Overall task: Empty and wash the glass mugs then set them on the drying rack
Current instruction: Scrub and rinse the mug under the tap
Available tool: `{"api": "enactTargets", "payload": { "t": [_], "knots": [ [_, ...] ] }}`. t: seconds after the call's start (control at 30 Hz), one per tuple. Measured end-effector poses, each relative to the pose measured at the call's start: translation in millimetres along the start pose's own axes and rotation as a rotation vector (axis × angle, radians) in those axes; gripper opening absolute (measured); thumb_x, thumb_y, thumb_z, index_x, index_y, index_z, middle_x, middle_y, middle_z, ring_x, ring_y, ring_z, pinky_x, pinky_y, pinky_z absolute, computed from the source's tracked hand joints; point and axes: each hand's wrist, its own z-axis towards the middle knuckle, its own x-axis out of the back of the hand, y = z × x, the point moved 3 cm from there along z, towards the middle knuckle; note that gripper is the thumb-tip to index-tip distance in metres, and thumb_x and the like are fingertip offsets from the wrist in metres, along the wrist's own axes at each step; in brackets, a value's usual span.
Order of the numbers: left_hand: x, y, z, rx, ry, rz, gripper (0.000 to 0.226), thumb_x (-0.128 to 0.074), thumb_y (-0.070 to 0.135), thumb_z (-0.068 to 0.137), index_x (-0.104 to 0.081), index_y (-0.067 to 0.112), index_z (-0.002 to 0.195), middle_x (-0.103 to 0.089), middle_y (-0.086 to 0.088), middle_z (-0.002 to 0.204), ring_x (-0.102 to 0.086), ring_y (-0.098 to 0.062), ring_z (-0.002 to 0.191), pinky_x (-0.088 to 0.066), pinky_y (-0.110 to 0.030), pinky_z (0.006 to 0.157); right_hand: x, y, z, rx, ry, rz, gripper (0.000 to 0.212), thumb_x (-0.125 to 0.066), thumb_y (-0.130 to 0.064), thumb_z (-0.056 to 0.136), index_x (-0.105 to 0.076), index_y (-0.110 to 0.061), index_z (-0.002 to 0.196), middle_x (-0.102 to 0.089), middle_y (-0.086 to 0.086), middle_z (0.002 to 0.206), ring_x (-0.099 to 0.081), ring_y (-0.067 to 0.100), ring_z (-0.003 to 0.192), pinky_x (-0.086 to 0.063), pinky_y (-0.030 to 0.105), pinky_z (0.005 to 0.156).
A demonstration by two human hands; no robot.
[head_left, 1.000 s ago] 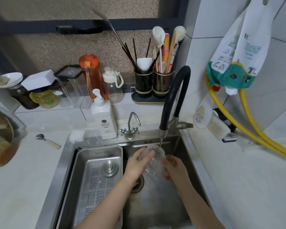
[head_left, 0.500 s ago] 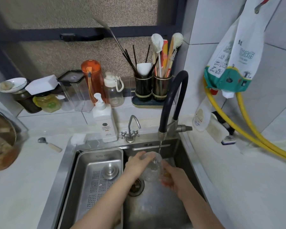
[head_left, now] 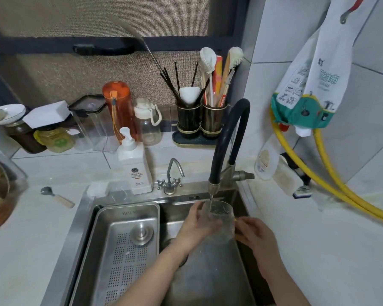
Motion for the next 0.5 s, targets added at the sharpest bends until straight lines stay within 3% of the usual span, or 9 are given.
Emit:
{"api": "enactTargets", "payload": {
  "t": [0.13, 0.23, 0.33, 0.4, 0.5],
  "knots": [
    [9, 3, 9, -0.086, 0.044, -0.043, 0.041, -0.077, 0.013, 0.076, -0.056, 0.035, 0.103, -0.066, 0.018, 0.099, -0.062, 0.005, 0.094, -0.046, -0.006, 0.074, -9, -12, 3, 0.100, -0.075, -0.023, 0.016, -0.070, -0.037, 0.076, -0.069, -0.031, 0.091, -0.074, -0.001, 0.095, -0.069, 0.023, 0.093, -0.053, 0.050, 0.088],
    [18, 6, 20, -0.072, 0.101, -0.079, 0.064, -0.087, 0.033, 0.061, -0.050, 0.027, 0.113, -0.059, 0.012, 0.112, -0.057, -0.001, 0.107, -0.046, -0.012, 0.082, -12, -21, 18, 0.136, -0.084, -0.024, 0.011, -0.065, -0.019, 0.087, -0.071, -0.028, 0.091, -0.073, 0.001, 0.094, -0.069, 0.024, 0.092, -0.054, 0.051, 0.087],
    [13, 3, 29, 0.018, 0.115, -0.058, 0.090, -0.083, 0.060, 0.042, -0.043, 0.025, 0.115, -0.056, 0.005, 0.119, -0.054, -0.007, 0.111, -0.047, -0.027, 0.095, -9, -19, 26, 0.111, -0.084, -0.011, 0.010, -0.064, -0.022, 0.089, -0.073, -0.025, 0.093, -0.073, 0.003, 0.093, -0.069, 0.026, 0.092, -0.056, 0.051, 0.085],
    [16, -1, 26, 0.049, 0.151, -0.078, 0.090, -0.080, 0.066, 0.039, -0.044, 0.031, 0.114, -0.056, 0.002, 0.122, -0.054, -0.010, 0.114, -0.045, -0.033, 0.102, -17, -20, 28, 0.104, -0.097, 0.022, 0.011, -0.062, -0.020, 0.089, -0.073, -0.023, 0.091, -0.074, 0.003, 0.091, -0.069, 0.025, 0.090, -0.058, 0.043, 0.081],
    [35, -14, 18, 0.074, 0.244, -0.174, 0.101, -0.080, 0.065, 0.045, -0.044, 0.025, 0.131, -0.054, 0.004, 0.129, -0.050, -0.012, 0.121, -0.040, -0.029, 0.104, -49, -26, 34, 0.068, -0.158, 0.029, 0.009, -0.063, -0.015, 0.089, -0.070, -0.015, 0.094, -0.073, -0.003, 0.078, -0.069, 0.009, 0.072, -0.056, 0.018, 0.065]
  ]
}}
